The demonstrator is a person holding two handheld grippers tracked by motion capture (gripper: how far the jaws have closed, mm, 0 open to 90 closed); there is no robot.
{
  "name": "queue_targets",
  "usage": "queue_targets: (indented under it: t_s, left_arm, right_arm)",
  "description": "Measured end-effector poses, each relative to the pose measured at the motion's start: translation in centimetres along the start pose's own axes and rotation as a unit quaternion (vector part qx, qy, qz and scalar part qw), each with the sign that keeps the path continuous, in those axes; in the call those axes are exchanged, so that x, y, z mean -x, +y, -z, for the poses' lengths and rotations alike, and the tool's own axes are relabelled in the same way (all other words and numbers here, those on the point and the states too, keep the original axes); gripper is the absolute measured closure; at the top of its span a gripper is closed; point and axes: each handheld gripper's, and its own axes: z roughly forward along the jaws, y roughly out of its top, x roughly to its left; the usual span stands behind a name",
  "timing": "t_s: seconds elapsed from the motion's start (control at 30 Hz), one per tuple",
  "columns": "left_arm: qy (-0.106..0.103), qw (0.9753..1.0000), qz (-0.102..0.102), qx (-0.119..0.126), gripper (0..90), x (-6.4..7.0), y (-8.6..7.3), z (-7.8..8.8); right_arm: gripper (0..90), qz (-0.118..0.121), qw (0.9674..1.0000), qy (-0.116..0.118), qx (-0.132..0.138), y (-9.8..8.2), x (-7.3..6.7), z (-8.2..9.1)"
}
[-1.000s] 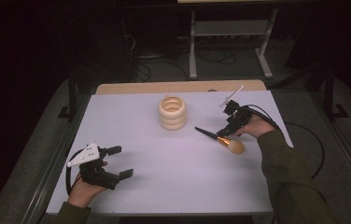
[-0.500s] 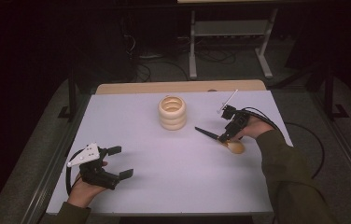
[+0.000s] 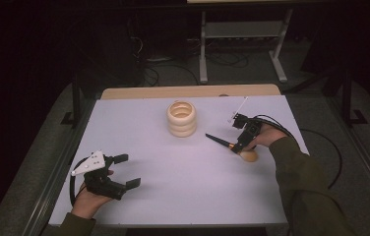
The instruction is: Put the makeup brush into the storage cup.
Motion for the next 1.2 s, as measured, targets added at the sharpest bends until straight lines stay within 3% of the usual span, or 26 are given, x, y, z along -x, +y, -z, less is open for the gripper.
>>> queue_targets:
  t_s: [1.2]
  left_arm:
    - [0.001, 1.0, 0.004, -0.001, 0.0, 0.0, -0.1, -0.1]
  right_arm:
    - [49.6, 0.013, 0.9993, -0.004, -0.036, 0.2, 0.1, -1.4]
